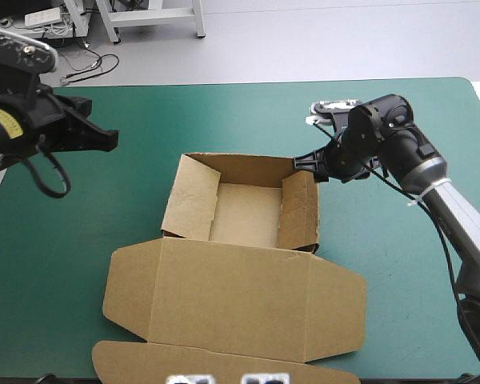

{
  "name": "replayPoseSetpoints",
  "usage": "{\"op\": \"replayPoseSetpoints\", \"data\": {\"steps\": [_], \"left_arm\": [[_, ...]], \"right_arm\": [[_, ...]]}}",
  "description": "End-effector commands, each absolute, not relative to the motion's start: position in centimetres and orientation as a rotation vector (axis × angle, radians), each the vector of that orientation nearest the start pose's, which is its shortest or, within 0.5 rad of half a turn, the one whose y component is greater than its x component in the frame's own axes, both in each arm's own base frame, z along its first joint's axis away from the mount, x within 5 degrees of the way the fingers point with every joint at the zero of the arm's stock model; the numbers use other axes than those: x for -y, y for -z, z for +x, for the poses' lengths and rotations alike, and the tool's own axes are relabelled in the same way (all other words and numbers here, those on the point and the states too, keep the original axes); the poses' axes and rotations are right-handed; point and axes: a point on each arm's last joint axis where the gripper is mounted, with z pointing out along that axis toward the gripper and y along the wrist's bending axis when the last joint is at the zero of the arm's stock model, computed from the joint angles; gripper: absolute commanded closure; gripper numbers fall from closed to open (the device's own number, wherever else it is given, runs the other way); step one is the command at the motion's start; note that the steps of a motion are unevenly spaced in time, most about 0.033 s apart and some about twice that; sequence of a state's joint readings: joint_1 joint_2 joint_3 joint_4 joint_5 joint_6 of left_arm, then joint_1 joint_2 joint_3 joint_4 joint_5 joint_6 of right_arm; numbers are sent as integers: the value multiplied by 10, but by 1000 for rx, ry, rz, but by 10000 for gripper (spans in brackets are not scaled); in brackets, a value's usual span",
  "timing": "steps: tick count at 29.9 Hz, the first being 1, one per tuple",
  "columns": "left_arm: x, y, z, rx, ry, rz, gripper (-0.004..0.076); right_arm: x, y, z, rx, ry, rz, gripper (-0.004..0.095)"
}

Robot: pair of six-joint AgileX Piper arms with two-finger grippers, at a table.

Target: Fold the box

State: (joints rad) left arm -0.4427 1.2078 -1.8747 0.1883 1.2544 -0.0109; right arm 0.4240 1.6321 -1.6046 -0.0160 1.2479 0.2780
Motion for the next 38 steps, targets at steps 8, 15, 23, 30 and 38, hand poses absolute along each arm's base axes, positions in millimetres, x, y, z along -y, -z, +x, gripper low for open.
{"op": "replayPoseSetpoints", "data": {"steps": [8, 15, 23, 30, 38], "left_arm": [[42, -509, 122, -2102, 56, 416, 734], [32, -463, 101, -2184, 44, 433, 734], [22, -411, 82, -2239, 69, 371, 734], [16, -365, 78, -2279, 26, 305, 734], [15, -336, 80, -2353, -26, 318, 734]], "right_arm": [[-152, -299, 319, -2836, -306, -220, 478], [-154, -288, 324, -2855, -277, -306, 920], [-128, -297, 329, -2849, -30, -305, 927], [-48, -323, 342, -2819, 95, -63, 927], [94, -330, 329, -2795, 219, 361, 927]]}}
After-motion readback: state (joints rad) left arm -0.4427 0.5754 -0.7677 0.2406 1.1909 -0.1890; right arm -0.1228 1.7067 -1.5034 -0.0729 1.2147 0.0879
